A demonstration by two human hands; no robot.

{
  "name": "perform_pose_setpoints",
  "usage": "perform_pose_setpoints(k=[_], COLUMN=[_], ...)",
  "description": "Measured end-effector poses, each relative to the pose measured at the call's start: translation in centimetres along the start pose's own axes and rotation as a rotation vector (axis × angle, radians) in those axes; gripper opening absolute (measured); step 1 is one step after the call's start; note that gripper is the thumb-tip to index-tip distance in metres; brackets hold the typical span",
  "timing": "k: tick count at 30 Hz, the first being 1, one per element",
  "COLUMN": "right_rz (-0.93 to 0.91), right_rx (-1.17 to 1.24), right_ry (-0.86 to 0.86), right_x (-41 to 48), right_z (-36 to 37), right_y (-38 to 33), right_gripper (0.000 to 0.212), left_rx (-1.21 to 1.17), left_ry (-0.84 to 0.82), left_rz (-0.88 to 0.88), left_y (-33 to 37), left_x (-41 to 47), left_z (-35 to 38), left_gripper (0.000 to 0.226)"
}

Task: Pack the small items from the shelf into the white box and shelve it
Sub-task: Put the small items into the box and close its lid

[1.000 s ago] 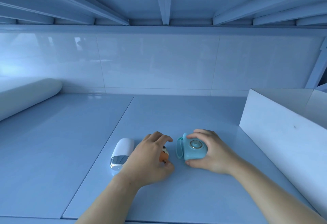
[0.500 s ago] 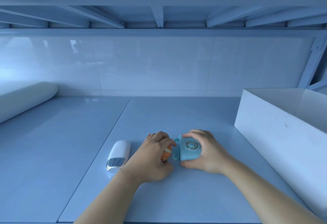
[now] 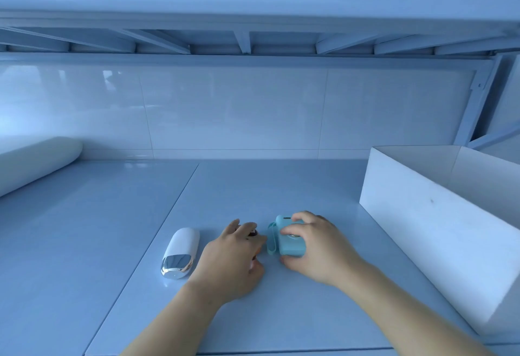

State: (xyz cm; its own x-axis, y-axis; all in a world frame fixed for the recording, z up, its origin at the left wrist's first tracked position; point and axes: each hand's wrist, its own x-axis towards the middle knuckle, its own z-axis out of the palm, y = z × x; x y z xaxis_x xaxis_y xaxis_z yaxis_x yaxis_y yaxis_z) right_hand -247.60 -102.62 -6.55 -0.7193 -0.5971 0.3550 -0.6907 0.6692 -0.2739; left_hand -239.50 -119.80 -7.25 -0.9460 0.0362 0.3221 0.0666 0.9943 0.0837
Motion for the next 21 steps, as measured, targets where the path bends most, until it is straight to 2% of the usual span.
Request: perform_pose_setpoints(k=[5,8,13,19,21], right_rz=[0.008,0.061,0.149,0.146,0.139], right_rx=[0.011,0.022,-0.006,0.021,0.036], right_ry=[-0.014,-0.007,-0.015,-0.034,-0.002], right_x=[-0.71,-0.72,-0.80,-0.85,-0.83], right_z=[0.42,0.63,0.79,0.48,0.36], right_y=[-0.07,-0.56,-0.54,-0.26,-0.48], right_gripper=[0.049,0.051,0.059,0.056,0.048], left_rx=[-0.039,-0.041,-0.087,-0.155,-0.170], left_ry=[0.070,0.064,0.040,0.069,0.081], left_rz=[0.035,0.022,-0.002,0.017,0.018], left_y=[-0.16,-0.07,-0.47,-0.89,-0.98], left_x=[-0.20,-0.13,-0.04,0.01,0.04], left_z=[0.61,0.86,0.58,0.55,0.63], left_gripper=[0.034,0.035,0.048,0.047,0.047])
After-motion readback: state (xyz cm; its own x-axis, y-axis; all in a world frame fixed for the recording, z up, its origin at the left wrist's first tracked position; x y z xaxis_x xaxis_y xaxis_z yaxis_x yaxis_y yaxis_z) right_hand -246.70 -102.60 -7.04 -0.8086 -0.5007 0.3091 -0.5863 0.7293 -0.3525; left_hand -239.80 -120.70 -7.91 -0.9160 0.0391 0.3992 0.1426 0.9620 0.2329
